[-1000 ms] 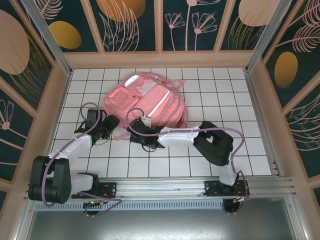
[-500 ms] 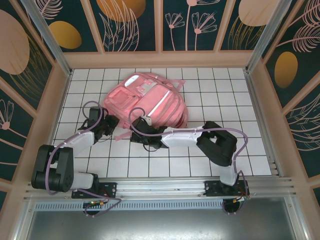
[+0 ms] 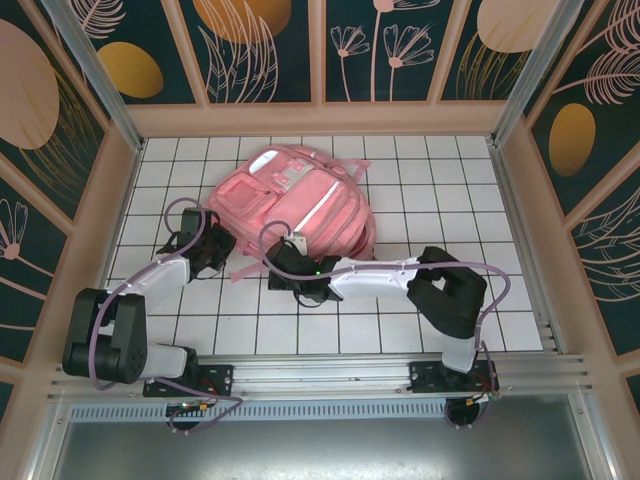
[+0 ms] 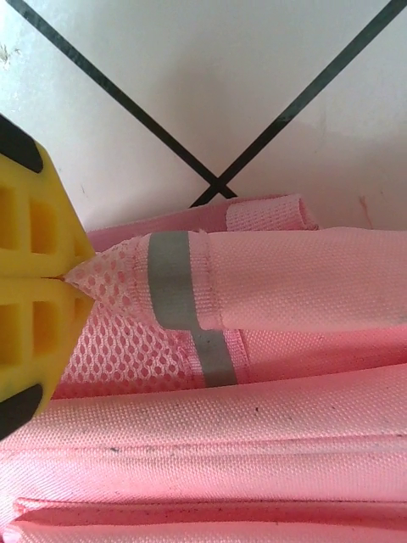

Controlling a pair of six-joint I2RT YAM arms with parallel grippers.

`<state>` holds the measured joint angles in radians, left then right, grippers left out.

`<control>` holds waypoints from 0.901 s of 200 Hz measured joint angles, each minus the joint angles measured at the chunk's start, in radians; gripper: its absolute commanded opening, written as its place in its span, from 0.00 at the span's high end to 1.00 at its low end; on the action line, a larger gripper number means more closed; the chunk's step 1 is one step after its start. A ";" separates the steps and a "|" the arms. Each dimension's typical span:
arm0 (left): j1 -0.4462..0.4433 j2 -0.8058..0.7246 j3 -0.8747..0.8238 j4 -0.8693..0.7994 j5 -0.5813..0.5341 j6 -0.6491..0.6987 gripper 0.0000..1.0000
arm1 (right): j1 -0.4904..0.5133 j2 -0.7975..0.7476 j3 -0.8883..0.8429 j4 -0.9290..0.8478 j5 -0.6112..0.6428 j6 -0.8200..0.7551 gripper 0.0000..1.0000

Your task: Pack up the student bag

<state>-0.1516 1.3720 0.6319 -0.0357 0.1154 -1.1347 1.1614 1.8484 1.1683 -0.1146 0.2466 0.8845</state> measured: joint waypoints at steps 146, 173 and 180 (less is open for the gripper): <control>0.000 0.058 0.079 -0.055 -0.091 0.008 1.00 | -0.057 -0.340 -0.279 -0.158 0.063 -0.130 1.00; 0.000 0.089 0.115 -0.079 -0.091 0.024 1.00 | -0.153 -0.430 -0.344 -0.159 0.008 -0.193 1.00; 0.000 0.100 0.127 -0.086 -0.091 0.027 1.00 | -0.179 -0.446 -0.356 -0.156 -0.011 -0.208 1.00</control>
<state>-0.1516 1.4715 0.7586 -0.1219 0.0246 -1.1072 0.9825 1.4029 0.8127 -0.2710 0.2356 0.6769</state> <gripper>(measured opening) 0.059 0.067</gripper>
